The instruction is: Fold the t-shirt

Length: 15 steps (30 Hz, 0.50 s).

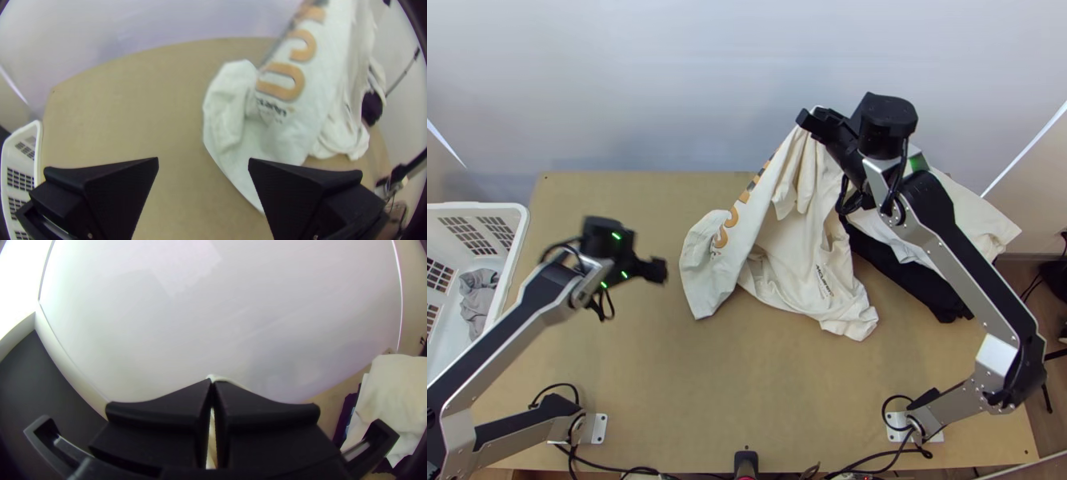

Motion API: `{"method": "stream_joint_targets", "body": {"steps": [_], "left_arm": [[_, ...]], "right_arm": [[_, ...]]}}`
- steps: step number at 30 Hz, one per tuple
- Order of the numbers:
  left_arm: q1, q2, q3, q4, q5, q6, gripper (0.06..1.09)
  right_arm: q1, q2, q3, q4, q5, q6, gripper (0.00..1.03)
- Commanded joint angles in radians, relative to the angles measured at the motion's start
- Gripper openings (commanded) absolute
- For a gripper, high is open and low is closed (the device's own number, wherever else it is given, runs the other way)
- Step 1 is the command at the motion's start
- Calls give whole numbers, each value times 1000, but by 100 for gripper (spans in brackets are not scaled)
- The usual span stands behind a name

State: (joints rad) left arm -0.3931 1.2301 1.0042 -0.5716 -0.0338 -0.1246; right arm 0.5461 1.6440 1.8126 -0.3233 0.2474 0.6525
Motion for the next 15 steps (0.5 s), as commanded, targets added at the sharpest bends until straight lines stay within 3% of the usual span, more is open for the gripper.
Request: {"method": "stream_joint_targets", "body": {"steps": [1,6,15], "left_arm": [[-247,-66,-82,-183,38,232,103],[-337,-182,-197,-209,43,388,103],[-423,-195,-282,-8,-67,448,103]], "right_arm": [[-12,-47,-87,24,18,-14,3],[-12,-62,-108,24,18,-10,3],[-23,-79,-124,24,18,-8,3]]}}
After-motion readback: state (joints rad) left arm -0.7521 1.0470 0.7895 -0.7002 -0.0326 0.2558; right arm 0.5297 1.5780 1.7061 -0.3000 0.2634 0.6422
